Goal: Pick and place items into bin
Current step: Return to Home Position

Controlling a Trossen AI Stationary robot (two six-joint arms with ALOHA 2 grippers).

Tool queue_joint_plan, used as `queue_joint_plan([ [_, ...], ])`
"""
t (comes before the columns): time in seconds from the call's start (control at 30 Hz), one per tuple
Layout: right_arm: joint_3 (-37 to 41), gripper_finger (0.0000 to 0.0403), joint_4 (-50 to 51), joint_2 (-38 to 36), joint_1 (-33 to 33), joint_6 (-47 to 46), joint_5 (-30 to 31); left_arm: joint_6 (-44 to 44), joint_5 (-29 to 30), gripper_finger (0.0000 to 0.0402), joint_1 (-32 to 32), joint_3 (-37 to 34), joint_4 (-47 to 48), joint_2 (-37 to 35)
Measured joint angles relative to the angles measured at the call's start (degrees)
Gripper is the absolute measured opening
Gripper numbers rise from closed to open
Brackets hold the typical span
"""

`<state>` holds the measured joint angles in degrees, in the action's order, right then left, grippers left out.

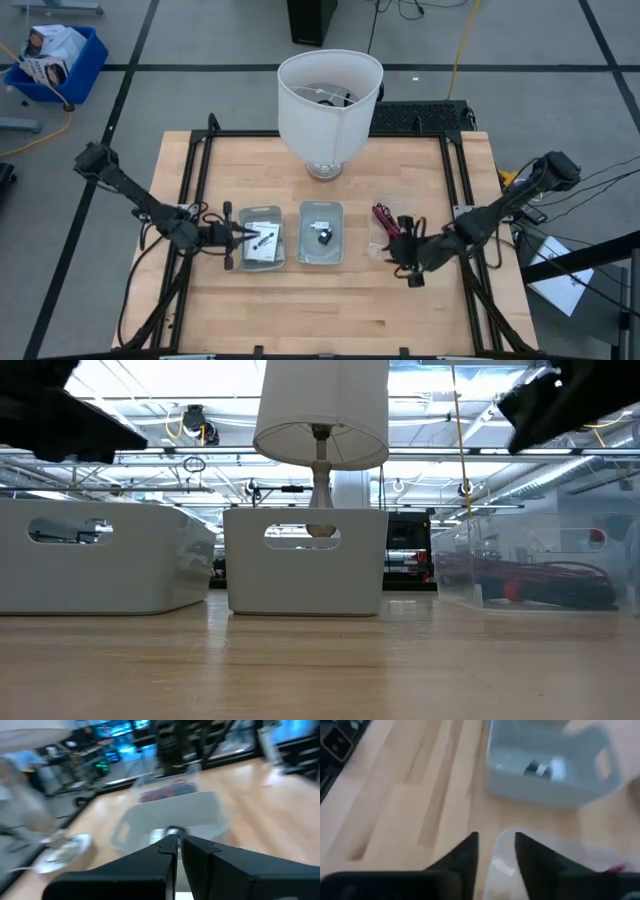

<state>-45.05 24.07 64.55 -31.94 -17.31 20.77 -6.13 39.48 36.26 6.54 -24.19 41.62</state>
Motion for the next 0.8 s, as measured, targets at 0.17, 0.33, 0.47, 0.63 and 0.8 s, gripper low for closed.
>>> queue_joint_plan([
  [0.17,5.38,0.0019,-9.25,-7.22,5.71,10.16,-3.26,-3.41,-0.15,0.0006,-7.19,-0.01,0.06,-0.52],
  [0.33,16.62,0.0006,-20.15,-17.53,11.85,11.35,-10.48,-5.26,-10.94,0.0004,-12.05,-0.15,-0.41,-4.19],
  [0.47,25.18,0.0003,-23.75,-27.62,14.03,8.88,-11.64,-8.20,-15.46,0.0003,-11.45,-2.16,-5.09,-8.25],
  [0.63,30.77,0.0001,-21.38,-39.04,15.49,8.96,-11.43,-13.16,-12.28,0.0002,-9.48,-5.66,-7.32,-13.50],
  [0.8,31.99,0.0001,-20.05,-48.48,18.04,10.90,-13.07,-13.37,-11.81,0.0001,-10.61,-5.96,-2.49,-19.58],
])
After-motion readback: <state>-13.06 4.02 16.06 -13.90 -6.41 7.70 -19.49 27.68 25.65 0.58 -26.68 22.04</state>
